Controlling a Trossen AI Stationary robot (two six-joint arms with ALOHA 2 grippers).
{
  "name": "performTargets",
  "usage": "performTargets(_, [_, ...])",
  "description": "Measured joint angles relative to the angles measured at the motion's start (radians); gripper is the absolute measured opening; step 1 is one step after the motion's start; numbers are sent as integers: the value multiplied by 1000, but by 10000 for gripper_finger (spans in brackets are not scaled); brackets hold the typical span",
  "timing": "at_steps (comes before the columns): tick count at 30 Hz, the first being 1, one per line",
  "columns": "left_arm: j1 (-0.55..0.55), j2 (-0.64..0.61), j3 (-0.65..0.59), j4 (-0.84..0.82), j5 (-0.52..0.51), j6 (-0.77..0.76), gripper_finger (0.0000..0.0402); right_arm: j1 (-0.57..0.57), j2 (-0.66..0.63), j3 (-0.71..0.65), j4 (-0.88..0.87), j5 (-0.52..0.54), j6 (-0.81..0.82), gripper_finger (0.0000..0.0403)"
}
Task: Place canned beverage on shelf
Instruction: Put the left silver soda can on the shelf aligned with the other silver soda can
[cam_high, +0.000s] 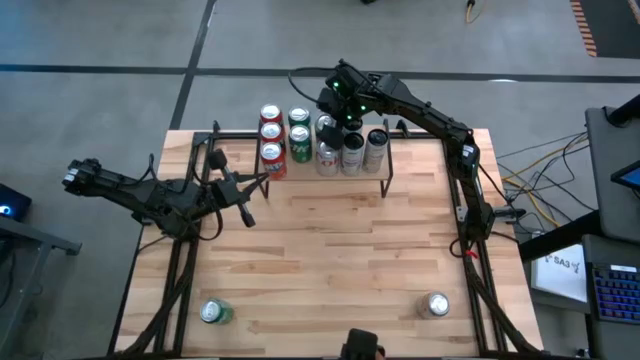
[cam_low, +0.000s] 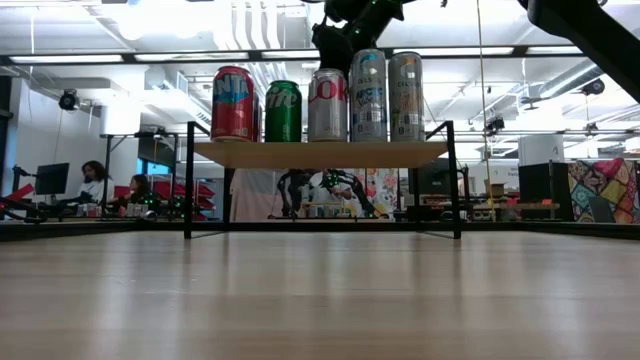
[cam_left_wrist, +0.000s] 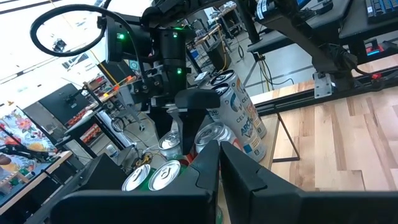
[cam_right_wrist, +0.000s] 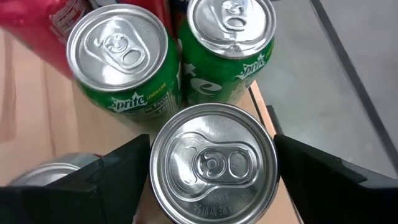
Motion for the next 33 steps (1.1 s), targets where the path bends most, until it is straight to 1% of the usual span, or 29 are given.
performTargets(3, [0, 0, 0, -3, 0, 0, 0, 0, 0, 0, -1, -1, -18, 322])
performTargets(16, [0, 0, 0, -5, 0, 0, 0, 0, 0, -1, 2, 0, 39, 322])
performTargets(24, [0, 0, 0, -5, 0, 1, 0, 0, 0, -2, 7, -16, -4, 321])
performTargets(33, [0, 0, 0, -8, 0, 1, 0, 0, 1, 6, 10, -15, 4, 338])
